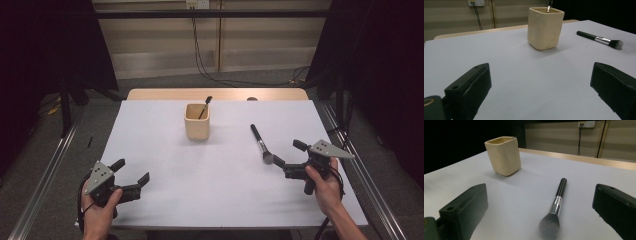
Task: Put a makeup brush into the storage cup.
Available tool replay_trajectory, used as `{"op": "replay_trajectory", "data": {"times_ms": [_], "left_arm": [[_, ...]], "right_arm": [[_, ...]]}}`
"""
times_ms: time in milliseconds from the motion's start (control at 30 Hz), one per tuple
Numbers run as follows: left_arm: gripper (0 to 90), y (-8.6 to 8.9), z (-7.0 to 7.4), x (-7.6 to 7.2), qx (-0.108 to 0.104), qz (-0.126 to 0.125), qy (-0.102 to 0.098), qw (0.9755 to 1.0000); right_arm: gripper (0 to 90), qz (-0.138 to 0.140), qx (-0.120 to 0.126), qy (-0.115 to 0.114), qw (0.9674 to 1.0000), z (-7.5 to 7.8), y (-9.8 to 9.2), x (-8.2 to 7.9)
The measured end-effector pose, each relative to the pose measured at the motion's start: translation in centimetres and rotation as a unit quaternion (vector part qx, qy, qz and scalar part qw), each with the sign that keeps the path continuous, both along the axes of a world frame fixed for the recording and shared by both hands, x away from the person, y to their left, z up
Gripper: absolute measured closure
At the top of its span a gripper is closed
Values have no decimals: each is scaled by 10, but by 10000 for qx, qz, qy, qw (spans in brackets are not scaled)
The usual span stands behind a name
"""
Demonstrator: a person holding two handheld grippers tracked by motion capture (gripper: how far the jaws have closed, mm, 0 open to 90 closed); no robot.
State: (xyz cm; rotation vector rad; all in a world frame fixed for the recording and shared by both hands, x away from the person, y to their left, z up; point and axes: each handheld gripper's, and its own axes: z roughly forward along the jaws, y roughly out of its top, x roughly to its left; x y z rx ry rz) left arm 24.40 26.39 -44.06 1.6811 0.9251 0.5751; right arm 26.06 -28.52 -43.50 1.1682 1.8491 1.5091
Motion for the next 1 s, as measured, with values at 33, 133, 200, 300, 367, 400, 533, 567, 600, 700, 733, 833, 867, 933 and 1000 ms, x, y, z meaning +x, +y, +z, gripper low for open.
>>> {"op": "replay_trajectory", "data": {"times_ms": [33,133,200,300,367,400,533,567,600,700,733,833,867,933,1000], "left_arm": [[33,0,0,-1,-4,-18,-20,10000],[33,-2,2,-2,16,-59,-53,10000],[33,-2,1,-2,19,-71,-29,10000],[33,-3,1,-1,16,-88,-28,10000],[33,-2,1,0,27,-96,-22,9999],[33,-2,0,0,57,-99,-10,9999],[33,0,0,1,58,-94,-1,9999],[33,0,0,1,59,-87,3,9999],[33,0,0,1,52,-84,15,9999],[33,0,0,1,66,-87,21,9999],[33,0,-1,1,45,-91,34,9999],[33,0,0,2,54,-121,-4,9999],[34,1,-1,3,56,-119,1,9999],[34,1,-1,3,30,-78,21,10000],[34,3,-2,3,47,-69,23,10000]], "right_arm": [[0,-5,-11,-26,10000,2,0,3],[0,-49,-20,-66,10000,6,2,12],[0,-51,-62,-79,9999,7,2,17],[0,-76,-5,-93,9999,10,5,26],[0,-92,82,-84,9999,12,8,33],[0,-79,47,-72,9999,12,9,36],[0,-77,-3,-50,10000,13,16,46],[0,-61,-13,-38,10000,13,17,49],[0,-52,-21,-44,10000,13,19,51],[0,-118,-93,-62,9999,13,22,57],[0,-95,-95,-96,9999,12,23,58],[0,-191,-188,-55,9996,12,26,62],[6,-269,-196,36,9994,12,27,64],[8,-297,-246,48,9992,13,27,68],[10,-361,-237,114,9990,15,27,71]]}}
